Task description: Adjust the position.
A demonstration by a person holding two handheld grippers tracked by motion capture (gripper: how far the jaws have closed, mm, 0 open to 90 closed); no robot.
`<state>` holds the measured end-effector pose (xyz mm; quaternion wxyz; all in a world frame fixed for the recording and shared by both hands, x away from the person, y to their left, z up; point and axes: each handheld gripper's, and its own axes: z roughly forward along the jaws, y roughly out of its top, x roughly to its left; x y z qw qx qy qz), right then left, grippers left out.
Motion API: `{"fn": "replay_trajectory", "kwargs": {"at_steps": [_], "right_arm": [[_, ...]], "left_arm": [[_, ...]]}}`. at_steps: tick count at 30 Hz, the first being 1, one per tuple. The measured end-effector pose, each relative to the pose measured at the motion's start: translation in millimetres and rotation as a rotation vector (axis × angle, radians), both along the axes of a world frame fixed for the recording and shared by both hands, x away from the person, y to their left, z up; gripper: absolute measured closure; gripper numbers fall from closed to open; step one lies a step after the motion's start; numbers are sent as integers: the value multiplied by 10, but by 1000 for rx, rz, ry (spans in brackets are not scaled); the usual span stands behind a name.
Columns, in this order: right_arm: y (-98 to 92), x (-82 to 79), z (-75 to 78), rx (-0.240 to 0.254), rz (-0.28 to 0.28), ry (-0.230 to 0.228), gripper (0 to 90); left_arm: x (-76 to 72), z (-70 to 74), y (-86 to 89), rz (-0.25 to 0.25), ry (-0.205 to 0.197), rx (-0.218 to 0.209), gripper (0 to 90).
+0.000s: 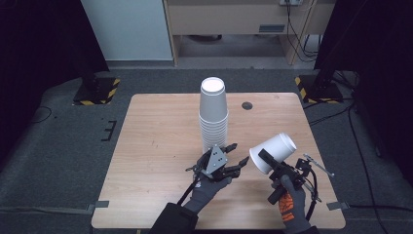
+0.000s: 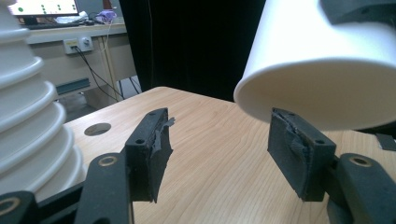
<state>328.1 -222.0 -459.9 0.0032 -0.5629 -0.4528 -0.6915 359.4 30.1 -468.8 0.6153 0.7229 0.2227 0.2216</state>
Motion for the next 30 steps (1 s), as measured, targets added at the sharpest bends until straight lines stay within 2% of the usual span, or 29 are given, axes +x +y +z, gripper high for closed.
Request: {"fn": "replay_trajectory", "kwargs": {"at_steps": [14,20,30], "right_arm": [[38,3,-8,5,18,3,126],[52,4,-14,3,27,4,126],[110,11,-50,0,53,21,125]], "left_arm": [[32,-18,-265,-23,-24,-30,428],[57,-20,-283,-19,-31,-35,446],[93,8,-320,-21,-57,-35,531]]}}
